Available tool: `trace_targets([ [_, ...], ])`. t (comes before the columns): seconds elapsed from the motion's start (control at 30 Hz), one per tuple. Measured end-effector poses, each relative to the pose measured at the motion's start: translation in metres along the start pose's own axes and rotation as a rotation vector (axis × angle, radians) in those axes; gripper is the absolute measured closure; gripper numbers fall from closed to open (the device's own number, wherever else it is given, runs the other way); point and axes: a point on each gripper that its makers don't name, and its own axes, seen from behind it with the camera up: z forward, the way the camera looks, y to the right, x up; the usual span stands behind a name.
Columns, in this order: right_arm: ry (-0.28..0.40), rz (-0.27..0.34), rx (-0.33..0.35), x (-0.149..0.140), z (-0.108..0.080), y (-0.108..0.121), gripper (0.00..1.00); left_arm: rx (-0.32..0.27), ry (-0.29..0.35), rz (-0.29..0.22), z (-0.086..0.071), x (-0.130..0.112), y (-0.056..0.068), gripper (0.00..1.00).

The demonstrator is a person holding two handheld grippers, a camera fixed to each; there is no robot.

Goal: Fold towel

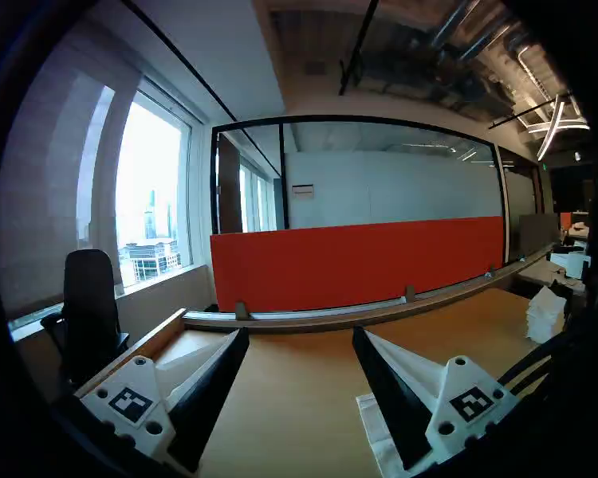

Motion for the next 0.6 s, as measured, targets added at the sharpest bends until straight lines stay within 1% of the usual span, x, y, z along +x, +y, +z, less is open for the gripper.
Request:
trace_targets([
  [0.1,-0.001,0.006,0.003,0.012,0.000,-0.001,0.01,0.002,-0.001,0.000,-0.003,0.010,-0.001,0.04],
  [0.2,0.000,0.007,0.004,0.021,-0.002,-0.001,0.01,-0.001,-0.005,0.005,-0.005,0.017,0.001,0.04],
  [0.4,-0.014,0.008,0.006,0.033,-0.006,-0.002,0.01,-0.008,-0.017,0.017,-0.007,0.026,0.003,0.04],
  [0.6,-0.030,-0.013,0.029,0.036,-0.008,-0.005,0.00,-0.039,-0.041,0.032,-0.007,0.026,0.008,0.04],
])
